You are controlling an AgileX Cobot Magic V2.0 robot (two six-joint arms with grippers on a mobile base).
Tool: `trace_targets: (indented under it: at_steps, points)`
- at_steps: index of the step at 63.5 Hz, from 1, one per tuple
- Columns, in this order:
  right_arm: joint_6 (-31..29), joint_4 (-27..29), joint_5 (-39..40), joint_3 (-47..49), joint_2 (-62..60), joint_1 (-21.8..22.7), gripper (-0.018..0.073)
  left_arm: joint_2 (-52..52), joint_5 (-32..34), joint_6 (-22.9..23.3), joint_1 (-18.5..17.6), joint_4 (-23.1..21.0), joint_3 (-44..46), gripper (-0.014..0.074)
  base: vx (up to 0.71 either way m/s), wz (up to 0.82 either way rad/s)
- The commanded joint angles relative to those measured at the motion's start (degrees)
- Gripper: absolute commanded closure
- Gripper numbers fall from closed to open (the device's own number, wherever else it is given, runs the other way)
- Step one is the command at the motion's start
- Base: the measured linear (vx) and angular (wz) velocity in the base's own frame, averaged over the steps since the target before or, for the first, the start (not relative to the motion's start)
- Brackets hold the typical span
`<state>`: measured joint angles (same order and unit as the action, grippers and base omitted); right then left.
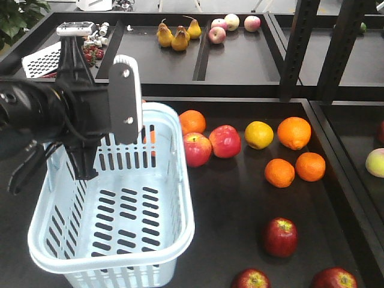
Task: Pick three apples into basket with both arms
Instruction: 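Lower the light-blue basket onto the table with the left gripper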
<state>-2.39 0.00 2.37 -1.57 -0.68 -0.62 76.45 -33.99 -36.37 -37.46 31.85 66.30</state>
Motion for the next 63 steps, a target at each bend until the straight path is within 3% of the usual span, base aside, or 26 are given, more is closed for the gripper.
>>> trace_targets:
  at_steps: [1,13,22,39,63]
  points:
    - [-0.2,0.0,4.3,-0.8,-0.5,0.0,0.0568,-0.6,9.8,0.8,3.1,1.7,-1.8,0.0603,0.00,0.00]
    - [-0.2,0.0,4.3,-0.8,-0.5,0.0,0.0568,3.1,18.4,0.3,7.0,-1.9,-5.2,0.0603,0.00,0.00]
    - [-0.2,0.0,4.3,-0.8,-0.5,0.0,0.0568,7.0,21.7,0.2,8.0,-3.7,-6.2,0.0603,0.00,0.00]
    - [-0.2,0.0,4.3,-0.8,-0.5,0.0,0.0568,11.2,24.2,-3.8,8.0,-4.1,-6.4,0.0603,0.00,0.00]
    - [-0.2,0.0,4.3,-0.8,-0.5,0.0,0.0568,14.4,28.6,-4.1,9.6,-4.1,-6.6,0.0603,0.00,0.00]
